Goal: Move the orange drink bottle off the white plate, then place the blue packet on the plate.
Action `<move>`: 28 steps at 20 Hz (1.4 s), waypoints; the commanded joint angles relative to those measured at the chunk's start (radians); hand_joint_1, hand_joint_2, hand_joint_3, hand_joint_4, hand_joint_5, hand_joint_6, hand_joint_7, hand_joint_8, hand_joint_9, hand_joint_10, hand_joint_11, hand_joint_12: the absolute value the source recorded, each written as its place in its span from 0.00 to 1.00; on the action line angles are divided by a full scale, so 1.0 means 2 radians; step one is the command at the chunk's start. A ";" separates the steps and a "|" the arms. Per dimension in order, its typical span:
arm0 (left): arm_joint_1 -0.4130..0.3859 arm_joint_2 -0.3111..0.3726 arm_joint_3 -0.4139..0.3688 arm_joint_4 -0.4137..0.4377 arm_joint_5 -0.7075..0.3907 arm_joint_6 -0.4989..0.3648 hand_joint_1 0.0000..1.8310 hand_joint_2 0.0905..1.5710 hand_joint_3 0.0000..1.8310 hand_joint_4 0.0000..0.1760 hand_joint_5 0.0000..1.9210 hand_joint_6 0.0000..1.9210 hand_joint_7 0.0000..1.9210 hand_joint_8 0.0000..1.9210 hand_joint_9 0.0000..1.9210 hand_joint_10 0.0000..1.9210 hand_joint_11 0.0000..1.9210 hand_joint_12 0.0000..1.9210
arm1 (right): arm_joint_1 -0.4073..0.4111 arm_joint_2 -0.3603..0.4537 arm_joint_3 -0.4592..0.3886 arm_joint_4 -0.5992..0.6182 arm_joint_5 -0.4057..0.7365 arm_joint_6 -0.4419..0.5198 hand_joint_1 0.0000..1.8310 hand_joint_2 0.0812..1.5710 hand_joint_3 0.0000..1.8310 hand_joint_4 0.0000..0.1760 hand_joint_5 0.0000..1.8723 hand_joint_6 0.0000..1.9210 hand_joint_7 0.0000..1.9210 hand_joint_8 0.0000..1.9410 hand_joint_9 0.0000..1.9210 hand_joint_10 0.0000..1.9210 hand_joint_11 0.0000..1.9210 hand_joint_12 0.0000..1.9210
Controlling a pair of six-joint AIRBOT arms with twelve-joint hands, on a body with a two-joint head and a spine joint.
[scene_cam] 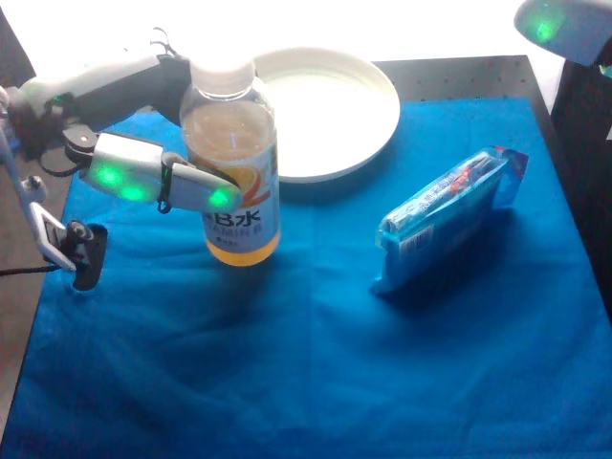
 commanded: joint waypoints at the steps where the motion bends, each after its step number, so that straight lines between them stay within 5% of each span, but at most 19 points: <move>1: -0.002 0.003 -0.005 -0.034 -0.068 -0.006 0.65 0.71 0.00 0.23 0.48 0.55 0.50 0.54 0.54 0.00 0.22 0.53 | 0.008 -0.001 -0.001 0.017 0.055 0.004 0.23 0.63 0.00 0.58 0.04 0.00 0.09 0.00 0.03 0.00 0.01 0.02; 2: 0.000 0.003 -0.005 -0.035 -0.069 -0.006 0.67 0.70 0.00 0.00 0.49 0.48 0.51 0.58 0.57 0.02 0.22 0.62 | 0.008 -0.001 -0.001 0.017 0.055 0.004 0.24 0.66 0.01 0.65 0.04 0.00 0.08 0.00 0.02 0.00 0.01 0.02; 4: 0.001 0.004 -0.007 -0.036 -0.070 -0.005 0.67 0.70 0.00 0.00 0.49 0.48 0.53 0.55 0.59 0.02 0.23 0.65 | 0.008 -0.001 -0.001 0.017 0.055 0.004 0.26 0.68 0.01 0.67 0.04 0.00 0.08 0.00 0.02 0.00 0.00 0.02; 7: 0.003 0.004 -0.009 -0.036 -0.070 -0.002 0.67 0.68 0.00 0.00 0.49 0.49 0.57 0.47 0.59 0.01 0.24 0.60 | 0.008 -0.002 -0.001 0.016 0.055 0.004 0.25 0.69 0.01 0.53 0.02 0.00 0.08 0.00 0.02 0.00 0.03 0.03; 10: 0.003 0.004 -0.012 -0.036 -0.062 0.009 0.67 0.69 0.00 0.00 0.47 0.56 0.56 0.45 0.56 0.00 0.24 0.53 | 0.008 -0.005 -0.001 0.015 0.055 0.004 0.26 0.71 0.01 0.49 0.02 0.00 0.08 0.00 0.02 0.00 0.04 0.04; 11: 0.003 0.004 -0.012 -0.036 -0.063 0.009 0.61 0.71 0.00 0.00 0.48 0.55 0.53 0.07 0.50 0.00 0.19 0.46 | 0.008 -0.005 -0.001 0.015 0.055 0.004 0.25 0.71 0.01 0.48 0.01 0.00 0.08 0.00 0.02 0.00 0.03 0.03; 12: 0.003 0.005 -0.013 -0.036 -0.063 0.009 0.61 0.71 0.00 0.00 0.48 0.55 0.53 0.07 0.50 0.00 0.19 0.46 | 0.008 -0.005 -0.001 0.015 0.055 0.004 0.25 0.71 0.01 0.48 0.01 0.00 0.08 0.00 0.02 0.00 0.03 0.03; 13: 0.004 0.006 -0.014 -0.036 -0.063 0.010 0.59 0.67 0.00 0.00 0.41 0.23 0.49 0.02 0.46 0.00 0.17 0.44 | 0.008 -0.005 -0.001 0.015 0.055 0.004 0.25 0.72 0.01 0.45 0.01 0.00 0.08 0.00 0.03 0.00 0.04 0.04; 14: 0.006 0.007 -0.016 -0.036 -0.063 0.011 0.56 0.63 0.00 0.00 0.39 0.02 0.43 0.00 0.43 0.00 0.15 0.45 | 0.008 -0.005 -0.001 0.015 0.055 0.004 0.25 0.72 0.01 0.50 0.01 0.00 0.08 0.00 0.04 0.01 0.04 0.04; 18: 0.013 0.013 -0.022 -0.037 -0.064 0.015 0.45 0.55 0.00 0.00 0.25 0.00 0.29 0.00 0.29 0.00 0.08 0.42 | 0.008 -0.006 -0.001 0.015 0.055 0.004 0.24 0.73 0.00 0.53 0.02 0.00 0.09 0.00 0.04 0.00 0.05 0.05; 19: 0.015 0.014 -0.024 -0.037 -0.064 0.015 0.41 0.50 0.00 0.00 0.20 0.00 0.25 0.00 0.25 0.00 0.06 0.39 | 0.008 -0.006 -0.001 0.015 0.055 0.004 0.23 0.71 0.00 0.45 0.02 0.00 0.10 0.00 0.04 0.00 0.05 0.05; 24: 0.025 0.024 -0.032 -0.043 -0.068 0.019 0.34 0.50 0.00 0.05 0.05 0.00 0.13 0.00 0.15 0.00 0.00 0.46 | 0.008 -0.008 -0.001 0.015 0.055 0.004 0.29 0.73 0.00 0.53 0.03 0.00 0.08 0.00 0.03 0.00 0.04 0.05; 27: 0.028 0.030 -0.036 -0.044 -0.069 0.020 0.31 0.50 0.00 0.18 0.02 0.00 0.09 0.00 0.13 0.00 0.00 0.45 | 0.008 -0.007 -0.001 0.011 0.055 0.005 0.32 0.69 0.00 0.63 0.02 0.00 0.07 0.00 0.03 0.00 0.04 0.06; 28: 0.029 0.034 -0.038 -0.044 -0.069 0.023 0.30 0.48 0.00 0.33 0.00 0.00 0.04 0.00 0.08 0.00 0.00 0.36 | 0.008 -0.007 -0.001 0.009 0.054 0.007 0.38 0.64 0.00 0.67 0.01 0.00 0.07 0.00 0.03 0.00 0.05 0.07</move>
